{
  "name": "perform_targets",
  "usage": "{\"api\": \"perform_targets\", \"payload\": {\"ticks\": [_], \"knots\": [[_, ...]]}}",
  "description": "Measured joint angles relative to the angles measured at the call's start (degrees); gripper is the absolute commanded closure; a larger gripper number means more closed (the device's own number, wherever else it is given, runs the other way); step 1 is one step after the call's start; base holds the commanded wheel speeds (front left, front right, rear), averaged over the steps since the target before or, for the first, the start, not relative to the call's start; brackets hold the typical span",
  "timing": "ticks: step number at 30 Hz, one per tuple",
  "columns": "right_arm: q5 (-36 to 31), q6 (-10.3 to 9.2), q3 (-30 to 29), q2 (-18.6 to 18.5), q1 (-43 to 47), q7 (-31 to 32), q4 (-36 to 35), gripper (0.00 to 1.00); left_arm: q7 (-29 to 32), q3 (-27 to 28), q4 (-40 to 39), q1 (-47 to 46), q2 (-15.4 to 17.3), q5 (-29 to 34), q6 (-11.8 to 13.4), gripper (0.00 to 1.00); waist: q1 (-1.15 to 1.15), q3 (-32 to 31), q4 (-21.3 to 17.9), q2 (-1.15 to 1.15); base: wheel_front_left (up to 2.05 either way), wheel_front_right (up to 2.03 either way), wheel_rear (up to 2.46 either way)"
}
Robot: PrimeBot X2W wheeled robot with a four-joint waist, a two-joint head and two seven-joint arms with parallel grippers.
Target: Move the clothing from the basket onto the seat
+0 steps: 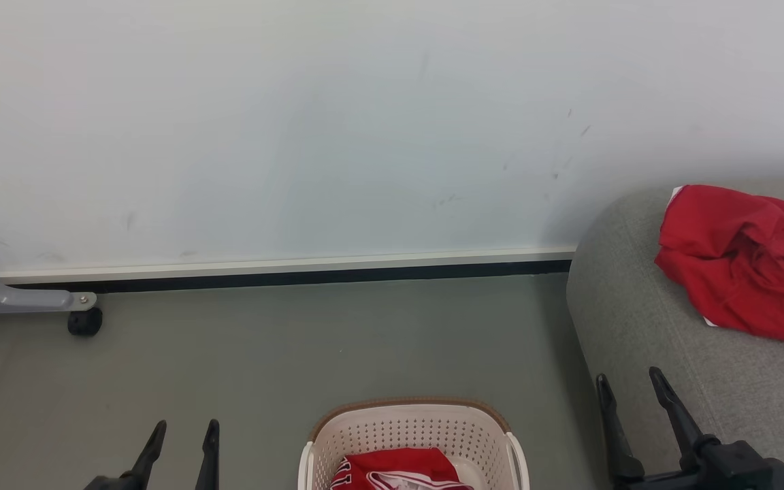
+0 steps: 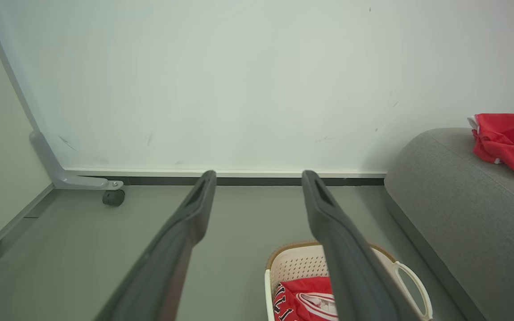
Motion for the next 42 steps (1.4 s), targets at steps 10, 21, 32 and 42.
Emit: {"api": "perform_targets", "payload": {"ticks": [10, 21, 32, 42], "knots": [[-0.1, -0.46, -1.46, 0.02, 1.96, 0.35, -2.92, 0.0, 0.0, 4.76, -2.0, 3.44, -0.92, 2.97, 0.04, 0.0, 0.0, 0.37, 0.06, 0.0, 0.0, 0.0, 0.0], [-0.11, -0.53, -2.52, 0.3, 2.25, 1.44, -4.59, 0.0, 0.0, 7.05, -3.8, 3.67, -2.15, 5.23, 0.04, 0.0, 0.0, 1.09, 0.35, 0.0, 0.0, 0.0, 0.0], [-0.11, -0.7, -3.12, 0.4, 2.25, 2.63, -5.39, 0.0, 0.0, 7.26, -4.3, 3.69, -2.93, 6.48, 0.04, 0.0, 0.0, 1.37, 0.32, 0.0, 0.0, 0.0, 0.0], [-0.36, -0.71, -3.36, 0.41, 2.35, 3.41, -5.89, 0.0, 0.0, 6.91, -4.32, 3.85, -3.0, 7.05, 0.04, 0.0, 0.0, 1.03, 0.28, 0.0, 0.0, 0.0, 0.0]]}}
